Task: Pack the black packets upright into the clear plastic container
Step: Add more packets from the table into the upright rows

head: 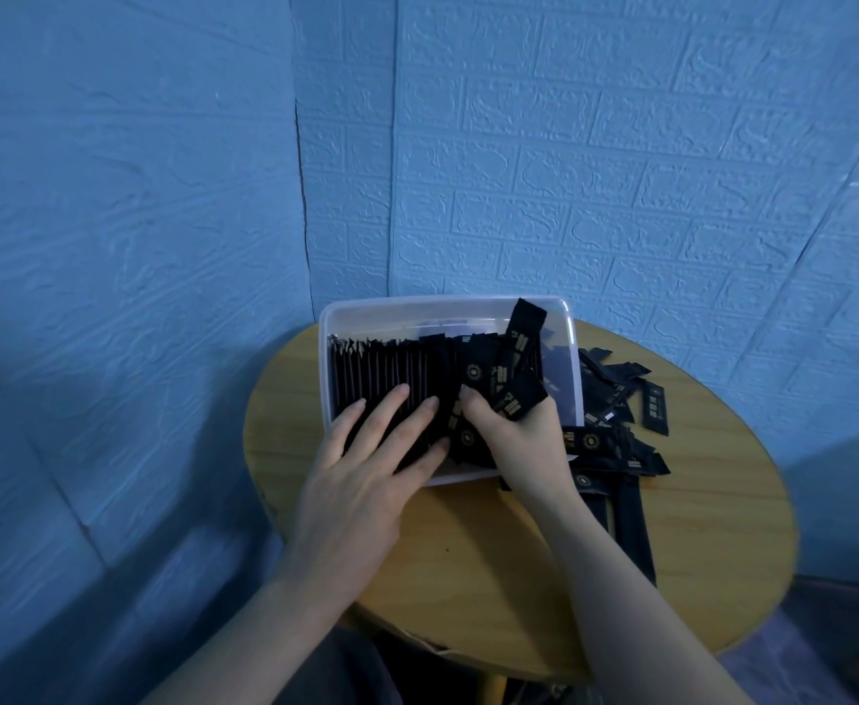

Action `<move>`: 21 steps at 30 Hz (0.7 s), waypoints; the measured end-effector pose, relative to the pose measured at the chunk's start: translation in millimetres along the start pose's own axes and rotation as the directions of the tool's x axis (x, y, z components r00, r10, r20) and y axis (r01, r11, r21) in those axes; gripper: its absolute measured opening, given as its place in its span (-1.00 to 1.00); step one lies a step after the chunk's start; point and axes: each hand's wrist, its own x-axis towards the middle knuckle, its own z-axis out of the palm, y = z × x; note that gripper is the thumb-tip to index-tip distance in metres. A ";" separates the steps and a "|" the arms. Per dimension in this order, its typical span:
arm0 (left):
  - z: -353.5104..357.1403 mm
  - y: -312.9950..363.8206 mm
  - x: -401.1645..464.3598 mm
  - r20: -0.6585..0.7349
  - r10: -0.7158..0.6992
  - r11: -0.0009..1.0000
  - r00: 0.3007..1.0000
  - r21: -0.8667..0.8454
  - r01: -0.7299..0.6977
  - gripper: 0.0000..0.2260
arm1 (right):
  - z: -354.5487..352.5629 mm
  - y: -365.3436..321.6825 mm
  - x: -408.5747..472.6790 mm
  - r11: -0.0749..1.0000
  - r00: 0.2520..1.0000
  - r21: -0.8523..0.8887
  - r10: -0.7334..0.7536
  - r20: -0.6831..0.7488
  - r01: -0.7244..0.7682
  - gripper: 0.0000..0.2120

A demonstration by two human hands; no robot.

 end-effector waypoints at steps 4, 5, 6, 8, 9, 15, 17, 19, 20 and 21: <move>0.1 -0.2 -0.3 0.005 0.000 1.000 1.000 0.011 0.000 -0.39 | 0.7 -2.9 -0.5 0.999 0.999 0.007 -0.040 0.008 0.040 -0.86; 0.0 -0.1 0.0 0.008 0.000 1.000 1.000 0.012 -0.001 -0.39 | 0.7 -3.4 -0.7 0.999 0.999 0.011 -0.052 0.013 0.052 -0.83; -0.2 -0.2 0.1 0.010 0.002 1.000 1.000 0.013 -0.002 -0.39 | 0.7 -3.6 -0.9 0.998 0.998 0.016 -0.060 0.017 0.060 -0.81; -0.6 -0.2 0.0 0.013 0.004 1.000 1.000 0.013 -0.004 -0.39 | 0.5 -4.6 -1.7 0.997 0.998 0.025 -0.067 0.021 0.066 -0.80; -0.8 -0.3 -0.1 0.014 0.002 1.000 1.000 0.012 -0.002 -0.38 | 0.5 -5.1 -1.9 0.997 0.998 0.034 -0.067 0.021 0.066 -0.79; -2.7 0.0 0.3 0.014 0.001 1.000 1.000 0.018 -0.001 -0.29 | 1.4 -8.1 -3.4 0.997 0.998 0.066 -0.043 0.040 0.041 -0.79; -2.5 0.2 0.6 0.019 0.002 0.999 1.000 0.046 -0.003 -0.30 | 1.3 -9.1 -4.4 0.997 0.999 0.073 -0.032 0.044 0.029 -0.82; -2.0 0.3 0.6 0.019 0.012 0.997 1.000 0.080 -0.013 -0.35 | 0.4 -9.4 -5.3 0.995 0.999 0.099 -0.006 0.040 0.002 -0.85; -1.8 0.4 0.6 0.018 0.019 0.995 1.000 0.094 -0.021 -0.38 | -0.1 -9.1 -5.4 0.995 0.999 0.104 0.002 0.037 -0.006 -0.88; -1.7 0.4 0.6 0.020 0.025 0.994 0.999 0.107 -0.027 -0.41 | -0.4 -8.3 -5.2 0.995 0.999 0.099 0.005 0.031 -0.008 -0.90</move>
